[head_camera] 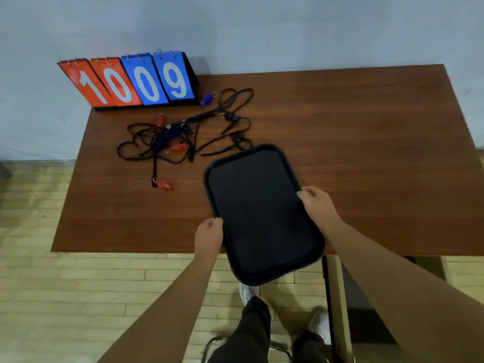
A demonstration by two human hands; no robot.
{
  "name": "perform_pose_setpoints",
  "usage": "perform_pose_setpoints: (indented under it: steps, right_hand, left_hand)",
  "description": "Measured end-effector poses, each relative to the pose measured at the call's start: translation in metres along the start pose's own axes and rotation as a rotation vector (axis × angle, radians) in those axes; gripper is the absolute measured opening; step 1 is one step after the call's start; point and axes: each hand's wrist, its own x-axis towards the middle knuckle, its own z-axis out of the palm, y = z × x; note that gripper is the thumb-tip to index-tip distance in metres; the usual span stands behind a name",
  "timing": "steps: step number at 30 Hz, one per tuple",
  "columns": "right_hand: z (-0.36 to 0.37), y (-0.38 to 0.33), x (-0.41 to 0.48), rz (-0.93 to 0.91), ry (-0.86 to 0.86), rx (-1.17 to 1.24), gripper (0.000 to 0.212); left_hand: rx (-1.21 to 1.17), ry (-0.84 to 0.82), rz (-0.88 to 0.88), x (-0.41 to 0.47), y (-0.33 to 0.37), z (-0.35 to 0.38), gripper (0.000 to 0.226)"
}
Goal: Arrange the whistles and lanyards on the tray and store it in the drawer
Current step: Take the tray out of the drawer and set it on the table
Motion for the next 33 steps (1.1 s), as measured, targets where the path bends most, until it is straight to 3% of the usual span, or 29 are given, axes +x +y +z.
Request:
perform_pose_setpoints:
  steps: [6, 8, 11, 13, 19, 23, 33]
  right_hand:
    - [-0.002, 0.012, -0.014, -0.032, 0.011, -0.165, 0.045]
    - [-0.004, 0.029, -0.029, -0.009, 0.055, -0.24, 0.049]
    - [-0.003, 0.061, -0.056, 0.01, 0.084, -0.386, 0.047]
    - [0.0, 0.077, -0.072, 0.027, 0.094, -0.468, 0.041]
    - [0.025, 0.102, -0.092, 0.202, 0.124, -0.242, 0.014]
    - [0.036, 0.099, -0.084, 0.288, 0.122, -0.04, 0.011]
    - [0.001, 0.051, -0.049, 0.19, 0.239, -0.065, 0.019]
  left_hand:
    - [0.182, 0.028, 0.103, 0.019, 0.02, -0.004, 0.024]
    - [0.253, 0.034, 0.156, 0.032, 0.037, -0.016, 0.037]
    - [0.41, 0.04, 0.235, 0.054, 0.063, -0.029, 0.075]
    - [0.51, 0.051, 0.295, 0.063, 0.08, -0.03, 0.073]
    - [0.754, -0.064, 0.474, 0.093, 0.115, -0.022, 0.067]
    - [0.815, -0.049, 0.478, 0.103, 0.115, -0.016, 0.067]
    - [0.768, -0.01, 0.386, 0.08, 0.077, -0.041, 0.07]
